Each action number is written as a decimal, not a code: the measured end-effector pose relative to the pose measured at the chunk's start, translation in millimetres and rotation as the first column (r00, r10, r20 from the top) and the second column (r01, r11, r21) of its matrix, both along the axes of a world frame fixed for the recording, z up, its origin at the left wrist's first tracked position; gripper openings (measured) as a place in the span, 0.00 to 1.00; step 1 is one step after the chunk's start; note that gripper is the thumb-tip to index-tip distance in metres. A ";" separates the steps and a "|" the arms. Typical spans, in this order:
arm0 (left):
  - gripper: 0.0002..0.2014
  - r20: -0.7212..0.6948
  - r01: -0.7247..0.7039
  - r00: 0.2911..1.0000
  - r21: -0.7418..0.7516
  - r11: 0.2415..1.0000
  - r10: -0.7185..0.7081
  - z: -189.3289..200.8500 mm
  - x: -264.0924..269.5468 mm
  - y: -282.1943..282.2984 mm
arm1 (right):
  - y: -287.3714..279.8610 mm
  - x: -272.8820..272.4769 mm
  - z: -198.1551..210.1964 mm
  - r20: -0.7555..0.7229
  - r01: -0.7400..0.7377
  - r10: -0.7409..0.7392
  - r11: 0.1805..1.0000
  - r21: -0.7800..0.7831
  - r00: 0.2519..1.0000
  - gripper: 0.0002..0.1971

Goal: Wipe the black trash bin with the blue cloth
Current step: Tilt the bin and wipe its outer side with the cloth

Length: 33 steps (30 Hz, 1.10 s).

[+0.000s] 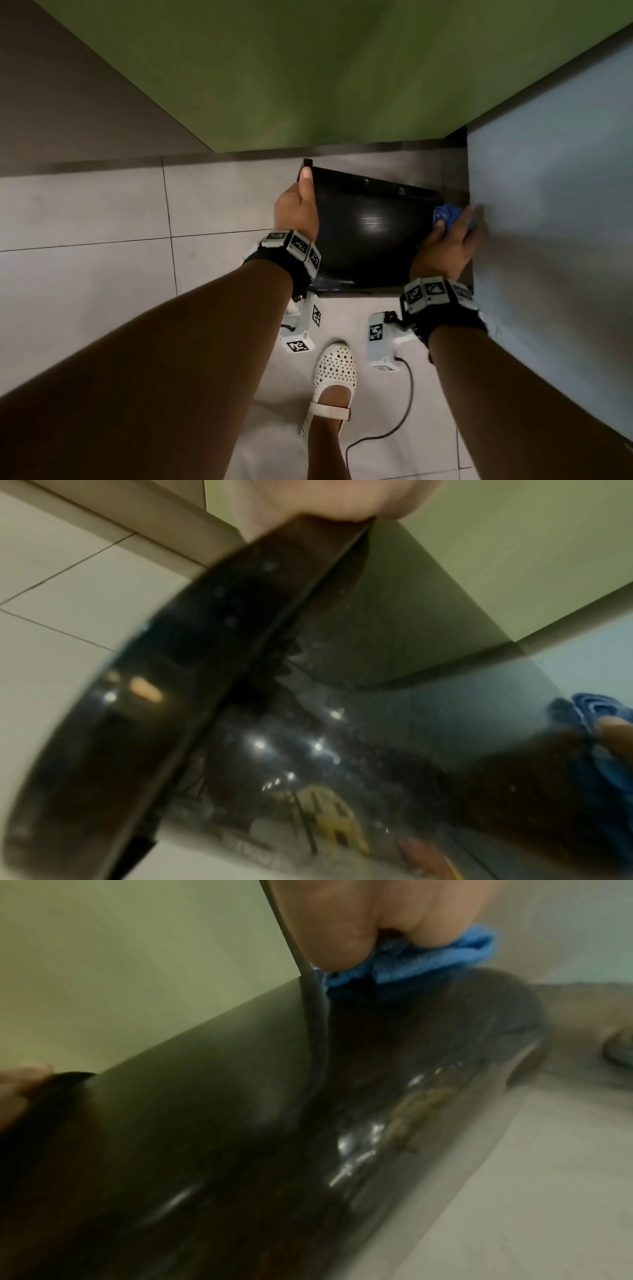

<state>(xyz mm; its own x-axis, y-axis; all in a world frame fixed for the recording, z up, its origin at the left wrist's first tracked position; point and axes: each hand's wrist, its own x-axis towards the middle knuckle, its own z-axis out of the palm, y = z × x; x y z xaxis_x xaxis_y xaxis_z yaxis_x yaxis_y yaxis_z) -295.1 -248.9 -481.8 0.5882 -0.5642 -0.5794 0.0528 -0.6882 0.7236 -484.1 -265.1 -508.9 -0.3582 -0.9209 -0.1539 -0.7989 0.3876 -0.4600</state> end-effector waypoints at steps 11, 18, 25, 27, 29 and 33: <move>0.27 0.041 0.053 0.998 0.000 0.999 -0.053 -1.1 3.0 -0.8 | 26.0 109.5 14.6 0.146 -0.604 0.603 0.796 -0.045 0.784 0.28; 0.26 0.064 0.078 0.995 0.020 0.997 -0.079 2.6 3.3 -1.9 | -56.3 34.5 5.2 -0.001 -0.208 0.210 0.969 0.137 0.978 0.25; 0.29 0.077 0.065 0.995 0.025 0.998 -0.066 -1.0 3.6 -1.6 | -7.2 31.3 -2.5 -0.064 -0.020 0.017 0.998 -0.058 0.998 0.23; 0.28 0.086 0.067 0.994 0.021 0.998 -0.069 -2.3 3.2 -2.5 | 22.4 55.1 -2.1 -0.005 -0.065 0.064 0.997 -0.034 0.998 0.24; 0.28 0.098 0.064 0.993 0.023 0.998 -0.066 -2.4 3.3 -1.3 | 52.7 80.5 6.2 0.130 -0.256 0.258 0.966 -0.031 0.957 0.24; 0.28 0.084 0.066 0.994 0.015 0.998 -0.067 -1.2 4.3 -2.4 | 67.4 72.6 6.3 0.079 -0.628 0.635 0.772 -0.101 0.768 0.25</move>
